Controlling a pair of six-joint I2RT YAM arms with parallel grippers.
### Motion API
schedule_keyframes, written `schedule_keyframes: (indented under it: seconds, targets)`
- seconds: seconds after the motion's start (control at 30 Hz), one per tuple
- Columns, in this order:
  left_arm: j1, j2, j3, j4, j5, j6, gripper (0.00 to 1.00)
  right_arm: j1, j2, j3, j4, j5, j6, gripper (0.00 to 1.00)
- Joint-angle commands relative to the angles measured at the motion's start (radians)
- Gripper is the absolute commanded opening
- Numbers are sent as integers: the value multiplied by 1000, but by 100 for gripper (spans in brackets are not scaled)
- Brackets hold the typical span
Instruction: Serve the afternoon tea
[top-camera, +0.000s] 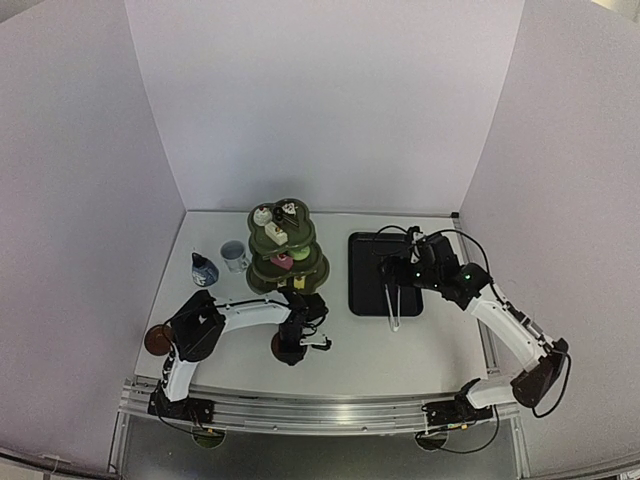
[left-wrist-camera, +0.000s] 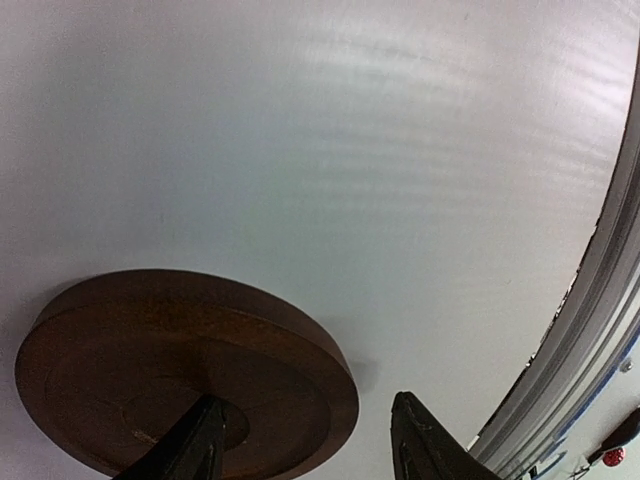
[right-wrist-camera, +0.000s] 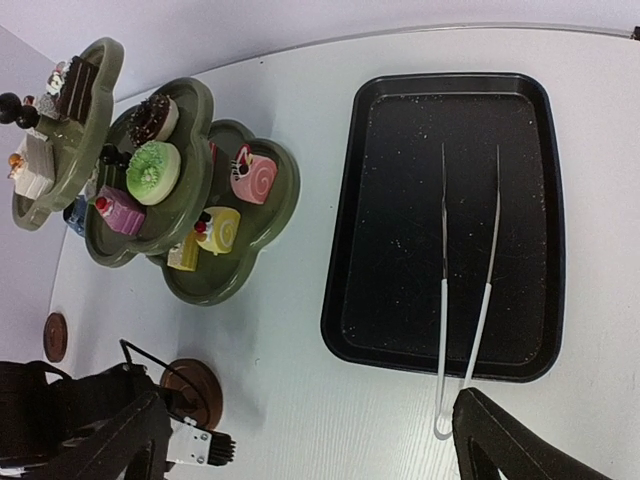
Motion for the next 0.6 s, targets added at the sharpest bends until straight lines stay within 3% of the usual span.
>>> schedule_keyframes:
  seconds: [0.0,0.33,0.57]
  targets:
    - [-84,143,92,208,121,13,58,8,-48,-20,3,14,-10,96]
    - [-110,242,279,199,143,-15,58,8,-60,-30,3,12,-20,96]
    - [-110,167,303,152,157,2,65,8,-41,-16,4,6,-24,96]
